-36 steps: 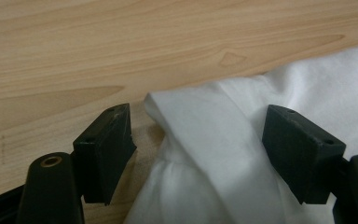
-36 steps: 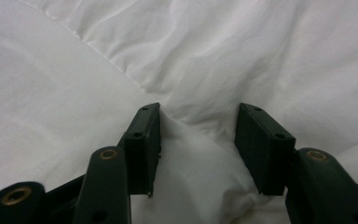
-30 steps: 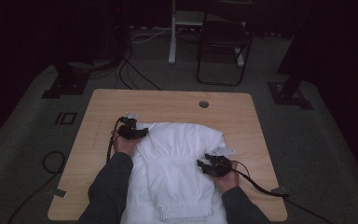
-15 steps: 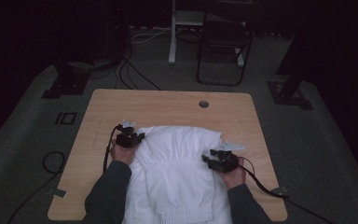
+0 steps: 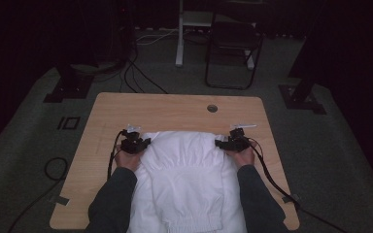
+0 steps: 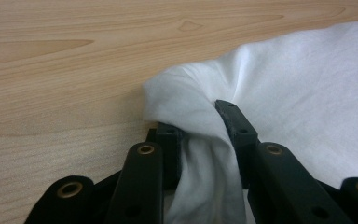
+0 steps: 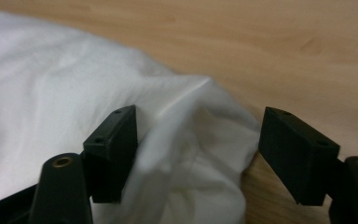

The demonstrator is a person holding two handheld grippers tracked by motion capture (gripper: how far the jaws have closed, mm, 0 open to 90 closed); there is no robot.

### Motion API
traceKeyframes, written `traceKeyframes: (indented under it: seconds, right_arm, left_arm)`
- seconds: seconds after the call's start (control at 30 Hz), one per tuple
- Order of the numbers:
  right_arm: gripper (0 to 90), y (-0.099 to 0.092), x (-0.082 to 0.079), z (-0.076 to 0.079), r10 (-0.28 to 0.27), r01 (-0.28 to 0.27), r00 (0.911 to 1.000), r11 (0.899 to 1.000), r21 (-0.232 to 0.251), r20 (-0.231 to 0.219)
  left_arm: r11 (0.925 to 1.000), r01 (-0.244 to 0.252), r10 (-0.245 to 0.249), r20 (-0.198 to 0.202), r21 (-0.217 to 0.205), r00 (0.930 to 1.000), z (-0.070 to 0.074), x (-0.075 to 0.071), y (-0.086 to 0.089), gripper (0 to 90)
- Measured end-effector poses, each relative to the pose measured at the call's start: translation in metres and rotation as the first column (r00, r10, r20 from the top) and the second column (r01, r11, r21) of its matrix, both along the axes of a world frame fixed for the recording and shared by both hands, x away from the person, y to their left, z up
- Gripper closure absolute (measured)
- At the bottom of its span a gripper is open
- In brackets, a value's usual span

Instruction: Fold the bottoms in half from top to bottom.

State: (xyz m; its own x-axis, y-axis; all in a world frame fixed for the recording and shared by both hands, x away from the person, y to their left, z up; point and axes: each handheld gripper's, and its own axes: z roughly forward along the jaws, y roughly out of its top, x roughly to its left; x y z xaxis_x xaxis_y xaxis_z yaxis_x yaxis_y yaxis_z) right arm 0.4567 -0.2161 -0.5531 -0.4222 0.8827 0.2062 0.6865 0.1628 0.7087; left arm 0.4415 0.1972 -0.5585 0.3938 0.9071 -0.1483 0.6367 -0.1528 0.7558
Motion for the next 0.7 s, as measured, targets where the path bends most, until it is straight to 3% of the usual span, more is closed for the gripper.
traceKeyframes:
  seconds: [0.03,0.13,0.2,0.3,0.4,0.5,0.6,0.7]
  right_arm:
    - [28.6,0.0,0.0,0.0,0.0,0.0,1.0,1.0,0.0,0.0]
    - [41.8,0.006,-0.003,-0.004,0.029,-0.029,0.9996,0.999,-0.017,0.008]
    - [55.4,0.006,-0.003,-0.002,0.047,-0.047,0.9988,0.999,-0.014,-0.01]
    - [75.9,0.005,0.0,0.0,0.081,-0.08,0.9942,0.997,0.018,-0.071]
    - [82.7,-0.001,0.004,-0.001,0.077,-0.071,0.9933,0.995,0.075,-0.086]
    - [83.5,-0.009,0.002,0.003,0.044,-0.038,0.998,0.991,0.13,-0.046]
    - [83.7,-0.013,-0.001,0.016,0.041,-0.042,0.9991,0.99,0.138,0.012]
    - [83.7,-0.014,-0.004,0.032,0.047,-0.055,0.9962,0.992,0.111,0.073]
  left_arm:
    - [1.0,0.0,0.0,0.0,0.0,1.0,0.0,0.0,0.0,73.1]
    - [1.0,0.0,0.0,-0.003,-0.003,1.0,0.0,0.0,0.0,73.2]
    - [1.0,0.0,0.0,-0.005,-0.005,1.0,0.0,0.0,0.001,73.2]
    - [0.9998,0.003,-0.004,-0.011,-0.022,0.9999,0.0,0.001,0.001,74.5]
    - [0.9992,0.004,-0.005,-0.022,-0.041,0.9997,0.0,0.001,0.003,78.4]
    - [0.9973,0.004,-0.007,-0.041,-0.073,0.9991,0.002,0.002,0.007,81.5]
    - [0.9956,0.003,-0.007,-0.039,-0.094,0.9992,0.007,0.004,0.01,83.5]
    - [0.9889,0.01,-0.007,0.02,-0.148,0.9998,0.035,0.007,0.016,83.8]
